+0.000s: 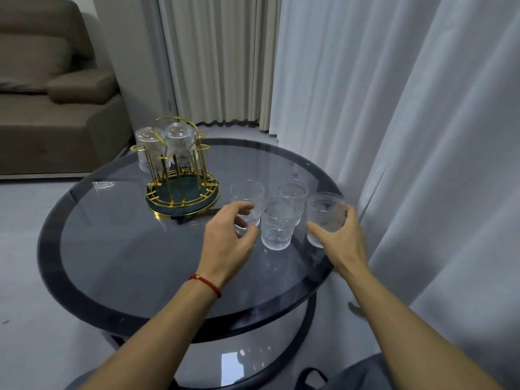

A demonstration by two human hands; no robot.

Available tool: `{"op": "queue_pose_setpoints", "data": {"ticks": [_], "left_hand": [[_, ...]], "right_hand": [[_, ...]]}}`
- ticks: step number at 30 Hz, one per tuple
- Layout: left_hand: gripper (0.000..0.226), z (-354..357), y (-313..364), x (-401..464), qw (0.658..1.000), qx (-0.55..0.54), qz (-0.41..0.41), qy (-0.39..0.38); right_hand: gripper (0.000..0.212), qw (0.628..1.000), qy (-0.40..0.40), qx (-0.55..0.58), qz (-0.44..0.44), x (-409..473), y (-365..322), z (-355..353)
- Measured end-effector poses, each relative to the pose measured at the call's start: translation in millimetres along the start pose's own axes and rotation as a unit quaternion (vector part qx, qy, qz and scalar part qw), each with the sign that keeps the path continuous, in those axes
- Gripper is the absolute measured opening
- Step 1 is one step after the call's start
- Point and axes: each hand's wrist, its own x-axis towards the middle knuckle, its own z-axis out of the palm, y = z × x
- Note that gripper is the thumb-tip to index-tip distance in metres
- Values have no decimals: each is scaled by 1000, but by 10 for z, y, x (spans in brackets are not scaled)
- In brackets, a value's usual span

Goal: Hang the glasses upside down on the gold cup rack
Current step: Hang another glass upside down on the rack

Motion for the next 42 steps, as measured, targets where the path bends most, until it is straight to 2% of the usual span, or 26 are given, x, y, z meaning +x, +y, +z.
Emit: {"op": "queue_pose_setpoints", "data": {"ticks": [2,4,6,8,10,12,14,16,18,22,24,25,27,28,29,31,33,38,42], "left_hand": [[29,-10,28,11,999,-41,-23,-20],[34,-27,83,31,984,-149,-71,-74],[54,-54,158,44,942,-284,-119,-135],[72,-93,180,45,912,-347,-132,-176],[75,-170,180,72,916,-334,-131,-177],[68,-260,143,131,916,-347,-138,-145],[64,-369,65,191,892,-408,-157,-112],[64,-474,-22,250,864,-462,-173,-104],[65,-533,-127,293,841,-499,-173,-114],[66,-570,-387,379,823,-527,-172,-122],[59,-594,-552,412,850,-483,-172,-122],[52,-602,-645,420,884,-422,-167,-113],[37,-594,-871,394,960,-227,-152,-53],[32,-586,-1009,369,984,-106,-142,-5],[29,-573,-1157,340,991,15,-130,23],[49,-516,-1378,291,975,187,-120,4],[70,-446,-1501,272,959,259,-108,-40],[75,-363,-1605,291,940,310,-110,-93],[80,-350,-1625,300,931,332,-113,-101]], "right_hand": [[84,997,57,20,-43,-9,-83,-99],[85,990,77,35,-115,-50,-213,-169],[90,980,41,26,-194,-150,-387,-174],[95,960,-18,-14,-278,-276,-566,-112],[96,926,-52,-94,-362,-383,-728,-11],[98,905,-77,-132,-397,-446,-866,77],[101,921,-130,-81,-358,-466,-965,133],[95,950,-175,10,-259,-473,-1032,184],[85,960,-214,73,-163,-485,-1102,271],[65,959,-234,101,-126,-466,-1308,468],[57,964,-211,86,-138,-412,-1388,524],[57,968,-189,61,-153,-373,-1414,535],[58,975,-141,34,-171,-261,-1468,533],[59,977,-125,36,-170,-184,-1513,530],[60,979,-114,41,-166,-88,-1564,542],[63,982,-103,48,-151,150,-1676,618],[67,987,-96,51,-117,419,-1795,746],[73,992,-104,45,-57,1055,-2084,1187],[73,988,-104,-2,-118,1417,-2279,1411]]}}
